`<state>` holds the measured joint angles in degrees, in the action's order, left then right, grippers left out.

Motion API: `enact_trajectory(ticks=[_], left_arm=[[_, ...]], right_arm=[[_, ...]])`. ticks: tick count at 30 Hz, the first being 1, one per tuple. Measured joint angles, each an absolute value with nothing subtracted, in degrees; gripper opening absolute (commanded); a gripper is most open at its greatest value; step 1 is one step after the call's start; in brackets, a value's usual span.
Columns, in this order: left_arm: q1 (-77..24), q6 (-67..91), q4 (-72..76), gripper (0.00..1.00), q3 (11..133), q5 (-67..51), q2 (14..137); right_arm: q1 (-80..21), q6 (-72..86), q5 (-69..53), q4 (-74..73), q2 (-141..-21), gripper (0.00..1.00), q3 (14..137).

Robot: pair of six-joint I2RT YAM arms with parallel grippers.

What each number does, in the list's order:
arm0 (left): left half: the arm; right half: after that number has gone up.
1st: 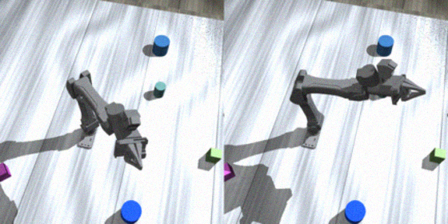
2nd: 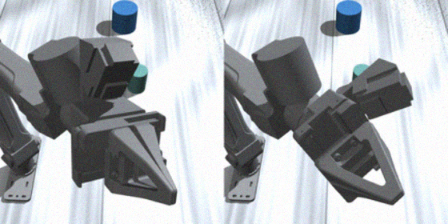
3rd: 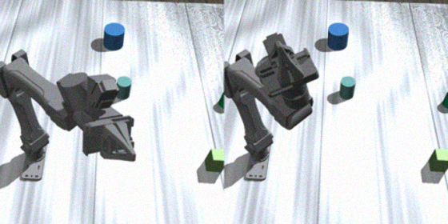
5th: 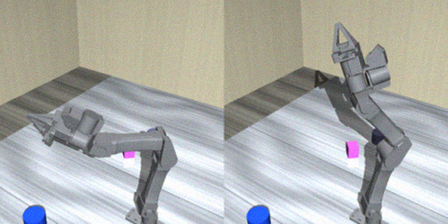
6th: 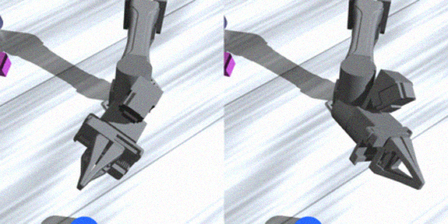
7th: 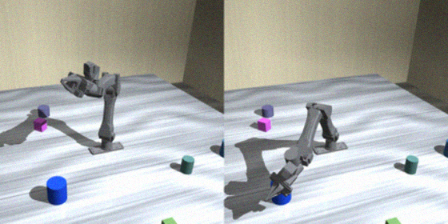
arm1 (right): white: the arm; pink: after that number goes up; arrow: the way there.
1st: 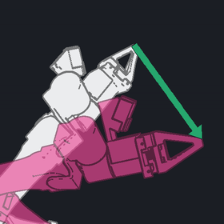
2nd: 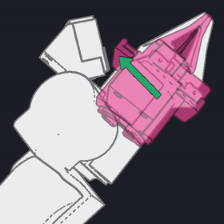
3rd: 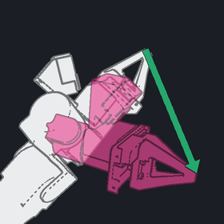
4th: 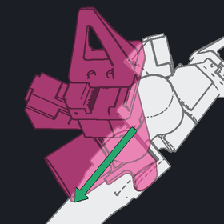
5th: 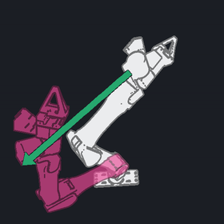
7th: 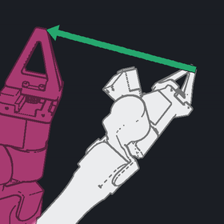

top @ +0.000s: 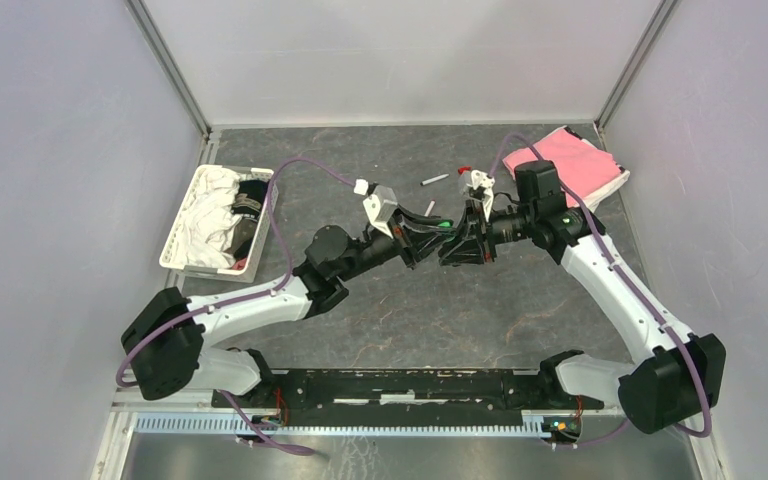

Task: Insert the pens into the pen caps
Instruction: Press the pen cap onto the pen.

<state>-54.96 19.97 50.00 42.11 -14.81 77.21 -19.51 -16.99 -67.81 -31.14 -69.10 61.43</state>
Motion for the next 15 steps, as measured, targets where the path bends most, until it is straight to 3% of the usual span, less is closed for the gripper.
enact_trajectory(ticks=[9, 15], left_arm=[[-55.29, 21.28, 52.01, 0.02, 40.40, -14.72, 77.21], [-56.18, 22.11, 56.27, 0.02, 39.05, -9.65, 76.69]], right_arm=[[-19.29, -14.26, -68.03, -32.64, -69.06, 0.00, 61.45], [-18.17, -2.81, -72.36, -20.88, -68.95, 0.00, 59.37]])
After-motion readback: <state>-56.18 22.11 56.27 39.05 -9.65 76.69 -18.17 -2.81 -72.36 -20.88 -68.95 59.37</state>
